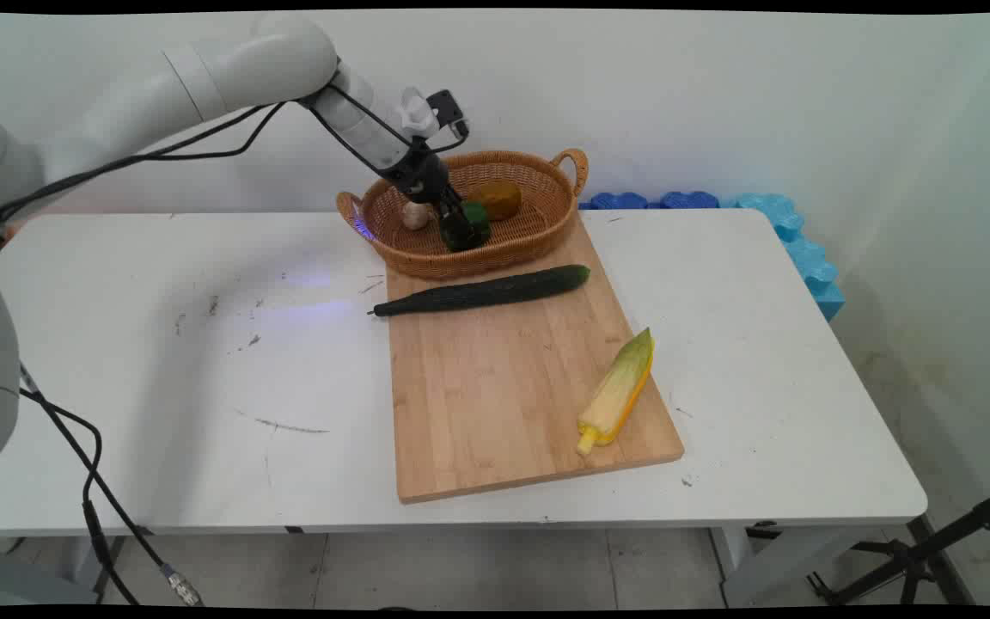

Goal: Pick up the cucumber from the cutting board

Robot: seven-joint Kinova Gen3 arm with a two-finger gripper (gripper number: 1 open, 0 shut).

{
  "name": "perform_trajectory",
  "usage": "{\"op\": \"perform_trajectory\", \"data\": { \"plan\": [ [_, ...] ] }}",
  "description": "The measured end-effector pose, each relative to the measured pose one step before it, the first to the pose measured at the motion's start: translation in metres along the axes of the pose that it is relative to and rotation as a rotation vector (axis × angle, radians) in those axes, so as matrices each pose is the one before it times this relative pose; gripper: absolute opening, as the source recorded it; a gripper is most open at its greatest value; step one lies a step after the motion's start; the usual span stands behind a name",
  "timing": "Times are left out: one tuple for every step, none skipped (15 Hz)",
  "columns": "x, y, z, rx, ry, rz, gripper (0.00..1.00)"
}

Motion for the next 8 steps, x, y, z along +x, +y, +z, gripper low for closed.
{"op": "perform_trajectory", "data": {
  "plan": [
    [0.00128,0.00009,-0.0026,0.00153,0.00469,0.00289,1.0],
    [0.0008,0.00014,-0.00183,0.00114,0.00283,0.0021,1.0],
    [0.00187,0.00068,-0.00354,0.0018,0.00533,0.00477,1.0],
    [0.00214,0.00077,-0.00397,0.00228,0.00601,0.00508,1.0],
    [0.00324,0.00144,-0.00542,0.00282,0.00791,0.00737,1.0],
    [0.00355,0.00203,-0.00607,0.00256,0.00872,0.00763,1.0],
    [0.00362,0.00255,-0.00656,0.00163,0.00915,0.00687,1.0],
    [0.0042,0.00386,-0.00681,-0.00008,0.00921,0.00805,1.0]
  ]
}}
